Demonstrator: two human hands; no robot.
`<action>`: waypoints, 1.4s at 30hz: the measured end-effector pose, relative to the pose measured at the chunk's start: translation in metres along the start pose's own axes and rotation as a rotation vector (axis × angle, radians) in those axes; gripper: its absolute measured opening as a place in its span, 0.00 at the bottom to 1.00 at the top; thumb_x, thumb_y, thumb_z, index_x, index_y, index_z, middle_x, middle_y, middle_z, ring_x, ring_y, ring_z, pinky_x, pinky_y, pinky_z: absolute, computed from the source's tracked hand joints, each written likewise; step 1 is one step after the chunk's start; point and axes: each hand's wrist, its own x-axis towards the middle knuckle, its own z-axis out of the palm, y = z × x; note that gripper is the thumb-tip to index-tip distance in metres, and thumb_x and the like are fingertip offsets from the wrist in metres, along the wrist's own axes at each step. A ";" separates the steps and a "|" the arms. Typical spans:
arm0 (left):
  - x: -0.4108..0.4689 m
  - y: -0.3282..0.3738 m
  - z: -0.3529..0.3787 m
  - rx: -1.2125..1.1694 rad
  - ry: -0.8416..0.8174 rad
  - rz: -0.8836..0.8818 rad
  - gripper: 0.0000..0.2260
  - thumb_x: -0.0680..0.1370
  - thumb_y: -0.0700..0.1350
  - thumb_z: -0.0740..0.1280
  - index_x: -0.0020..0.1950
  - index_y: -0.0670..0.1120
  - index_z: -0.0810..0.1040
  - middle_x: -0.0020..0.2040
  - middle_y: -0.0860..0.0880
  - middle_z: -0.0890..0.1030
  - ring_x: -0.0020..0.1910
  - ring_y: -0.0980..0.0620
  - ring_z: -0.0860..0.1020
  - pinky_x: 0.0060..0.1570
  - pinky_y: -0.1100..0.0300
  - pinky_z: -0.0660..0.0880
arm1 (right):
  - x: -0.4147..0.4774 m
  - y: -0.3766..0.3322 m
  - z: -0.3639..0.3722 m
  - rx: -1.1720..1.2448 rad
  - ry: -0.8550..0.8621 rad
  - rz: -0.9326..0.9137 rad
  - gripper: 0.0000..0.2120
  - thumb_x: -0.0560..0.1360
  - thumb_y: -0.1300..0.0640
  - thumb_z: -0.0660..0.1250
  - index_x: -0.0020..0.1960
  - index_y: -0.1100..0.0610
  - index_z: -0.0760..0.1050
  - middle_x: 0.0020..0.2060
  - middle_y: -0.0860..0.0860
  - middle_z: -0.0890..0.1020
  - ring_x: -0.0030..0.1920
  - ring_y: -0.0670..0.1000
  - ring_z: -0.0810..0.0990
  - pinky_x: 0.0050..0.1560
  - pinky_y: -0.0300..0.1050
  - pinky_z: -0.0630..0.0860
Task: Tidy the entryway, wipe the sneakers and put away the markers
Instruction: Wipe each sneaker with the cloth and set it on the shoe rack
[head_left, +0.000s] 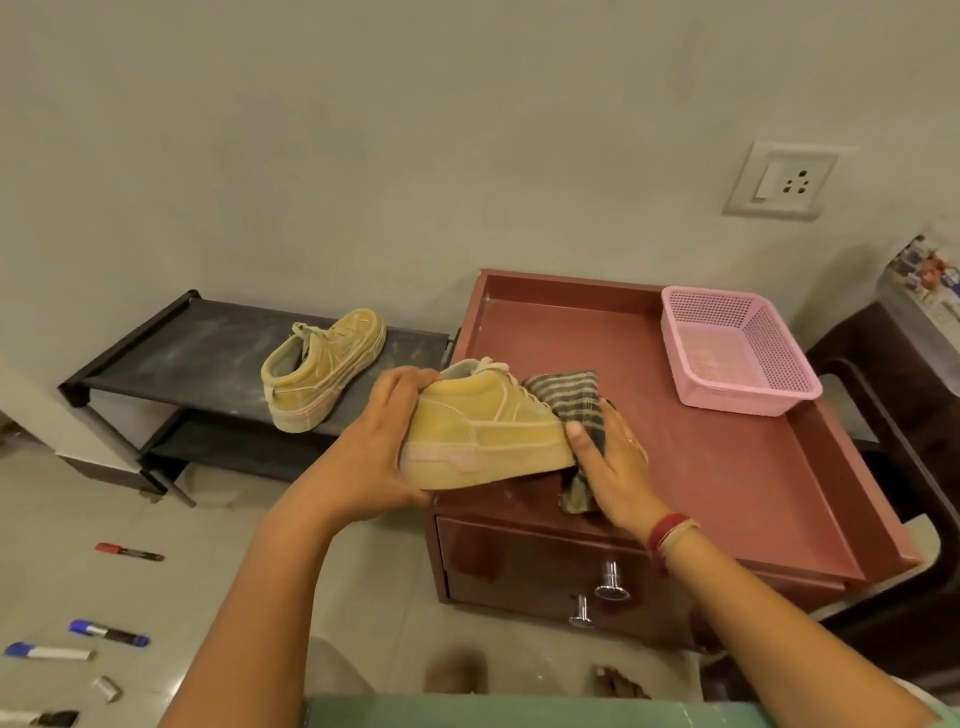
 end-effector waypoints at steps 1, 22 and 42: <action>-0.001 0.002 0.001 0.010 -0.002 0.010 0.43 0.62 0.48 0.78 0.69 0.59 0.55 0.64 0.62 0.56 0.60 0.62 0.63 0.53 0.65 0.66 | 0.004 -0.001 -0.006 0.061 -0.019 0.021 0.36 0.72 0.27 0.45 0.63 0.51 0.70 0.63 0.48 0.74 0.64 0.46 0.69 0.61 0.30 0.61; -0.007 -0.012 -0.023 0.182 0.521 -0.102 0.48 0.57 0.52 0.81 0.68 0.53 0.55 0.60 0.58 0.53 0.60 0.50 0.66 0.50 0.56 0.74 | 0.005 -0.053 -0.055 1.250 0.034 0.835 0.21 0.78 0.44 0.59 0.61 0.59 0.73 0.54 0.60 0.81 0.52 0.63 0.79 0.48 0.71 0.74; 0.067 -0.158 0.031 0.445 0.278 -0.240 0.44 0.63 0.38 0.77 0.70 0.53 0.53 0.68 0.41 0.57 0.65 0.35 0.65 0.54 0.47 0.74 | 0.045 -0.064 -0.014 1.155 -0.094 0.715 0.17 0.78 0.46 0.61 0.55 0.60 0.76 0.39 0.57 0.84 0.31 0.56 0.83 0.28 0.51 0.80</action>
